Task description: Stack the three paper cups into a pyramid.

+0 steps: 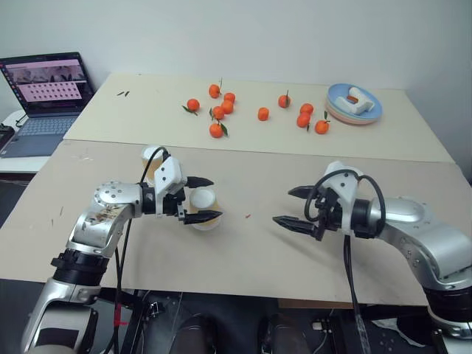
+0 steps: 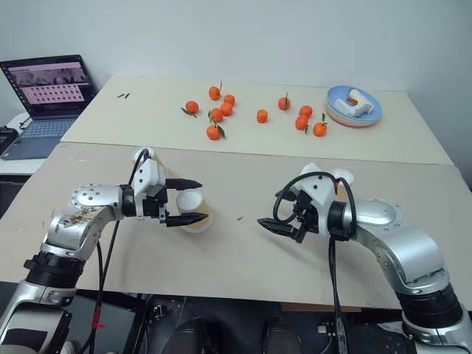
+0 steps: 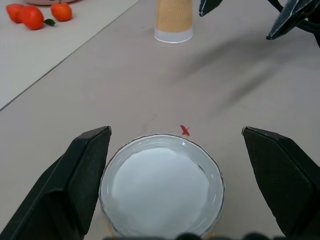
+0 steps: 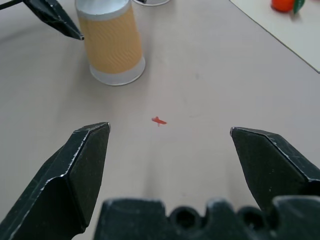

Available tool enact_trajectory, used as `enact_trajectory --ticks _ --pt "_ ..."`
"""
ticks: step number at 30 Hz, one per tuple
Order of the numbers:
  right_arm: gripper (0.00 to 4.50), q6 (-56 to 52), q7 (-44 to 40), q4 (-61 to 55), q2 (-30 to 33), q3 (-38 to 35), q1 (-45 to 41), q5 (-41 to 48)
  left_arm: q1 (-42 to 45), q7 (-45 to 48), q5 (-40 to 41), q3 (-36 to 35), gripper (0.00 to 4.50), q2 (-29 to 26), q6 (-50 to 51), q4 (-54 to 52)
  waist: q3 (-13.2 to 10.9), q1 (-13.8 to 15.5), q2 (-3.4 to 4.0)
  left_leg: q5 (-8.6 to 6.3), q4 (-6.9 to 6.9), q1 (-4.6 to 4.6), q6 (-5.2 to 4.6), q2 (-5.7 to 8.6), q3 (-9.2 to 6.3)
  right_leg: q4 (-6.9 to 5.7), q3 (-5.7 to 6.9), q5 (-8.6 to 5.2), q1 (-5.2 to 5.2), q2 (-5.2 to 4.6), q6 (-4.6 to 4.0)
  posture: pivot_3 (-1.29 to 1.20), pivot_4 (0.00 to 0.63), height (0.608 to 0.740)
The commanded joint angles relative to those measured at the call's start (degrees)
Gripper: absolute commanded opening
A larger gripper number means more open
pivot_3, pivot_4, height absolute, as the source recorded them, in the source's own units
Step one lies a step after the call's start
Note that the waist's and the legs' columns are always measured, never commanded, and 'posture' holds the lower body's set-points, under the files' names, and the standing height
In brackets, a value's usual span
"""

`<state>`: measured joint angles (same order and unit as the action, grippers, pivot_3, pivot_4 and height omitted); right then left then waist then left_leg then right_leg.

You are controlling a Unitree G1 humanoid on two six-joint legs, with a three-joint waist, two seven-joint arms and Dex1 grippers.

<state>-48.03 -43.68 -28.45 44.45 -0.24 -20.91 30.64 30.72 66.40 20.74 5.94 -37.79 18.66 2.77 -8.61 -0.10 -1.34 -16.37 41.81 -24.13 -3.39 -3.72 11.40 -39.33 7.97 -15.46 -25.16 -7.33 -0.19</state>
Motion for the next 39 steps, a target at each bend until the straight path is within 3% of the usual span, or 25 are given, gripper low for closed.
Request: enact_trajectory --ticks 1,15,18,21,22,28,33,39 --pt "4.5 -0.44 0.84 -2.25 1.47 -4.52 1.05 1.0 1.01 0.99 -0.56 -0.45 4.48 -0.13 -1.47 0.88 0.0 0.02 0.0 0.0 0.0 0.0 0.0 0.0 0.0 0.0 -0.01 0.0 0.0 0.0 0.0 0.0 0.15 0.703" --pt "4.5 0.25 1.13 -0.94 2.52 -7.38 2.22 1.27 0.37 1.21 -2.97 -0.85 4.48 -1.32 -1.71 2.98 0.0 -0.01 0.0 0.0 0.02 0.0 0.0 0.0 -0.03 0.0 0.0 0.0 0.02 -0.01 0.0 0.0 0.15 0.703" --pt "4.5 0.17 1.18 -0.94 2.68 -7.45 1.99 1.42 0.23 1.38 -2.98 -0.91 3.77 -1.38 -2.0 2.95 0.0 -0.03 0.0 0.0 0.02 0.0 0.0 0.0 -0.03 0.0 0.0 0.0 0.02 -0.01 0.0 0.0 0.15 0.703" --pt "4.5 0.28 1.23 -0.69 2.87 -7.27 1.99 1.18 0.26 1.46 -2.76 -1.09 2.7 -1.48 -1.83 2.62 0.0 -0.04 0.0 0.0 0.02 0.0 0.0 0.0 -0.04 -0.01 0.01 0.0 0.02 -0.01 0.0 0.0 0.15 0.703" --pt "4.5 0.36 1.27 -0.52 2.95 -7.13 2.0 0.97 0.37 1.44 -2.75 -1.11 2.6 -1.48 -1.81 2.54 0.0 -0.03 0.0 0.0 0.03 0.01 0.0 0.0 -0.04 0.0 0.01 0.0 0.03 -0.01 0.0 0.0 0.15 0.703" --pt "4.5 0.8 2.1 0.12 3.11 -7.86 1.97 0.5 2.84 2.12 -2.23 0.23 2.58 0.36 -1.93 1.61 0.0 0.0 0.0 0.0 0.03 0.01 0.0 0.0 -0.04 -0.01 0.01 0.0 0.03 -0.01 0.0 0.0 0.15 0.703" --pt "4.5 1.11 3.41 2.12 4.32 -10.56 1.46 -0.48 8.16 3.13 -2.38 3.59 2.58 5.78 -1.65 2.6 0.0 0.73 0.0 0.01 0.16 -0.05 -0.01 0.04 -0.1 -0.01 0.1 0.01 0.08 -0.03 0.03 0.0 0.15 0.703" --pt "4.5 0.51 4.13 0.91 5.39 -13.73 3.24 -0.34 12.58 2.94 -6.63 8.47 2.58 13.41 -6.87 11.03 0.0 0.63 0.0 0.01 0.14 -0.02 -0.02 0.04 -0.13 -0.01 0.11 0.02 0.11 0.0 0.04 0.0 0.15 0.703"
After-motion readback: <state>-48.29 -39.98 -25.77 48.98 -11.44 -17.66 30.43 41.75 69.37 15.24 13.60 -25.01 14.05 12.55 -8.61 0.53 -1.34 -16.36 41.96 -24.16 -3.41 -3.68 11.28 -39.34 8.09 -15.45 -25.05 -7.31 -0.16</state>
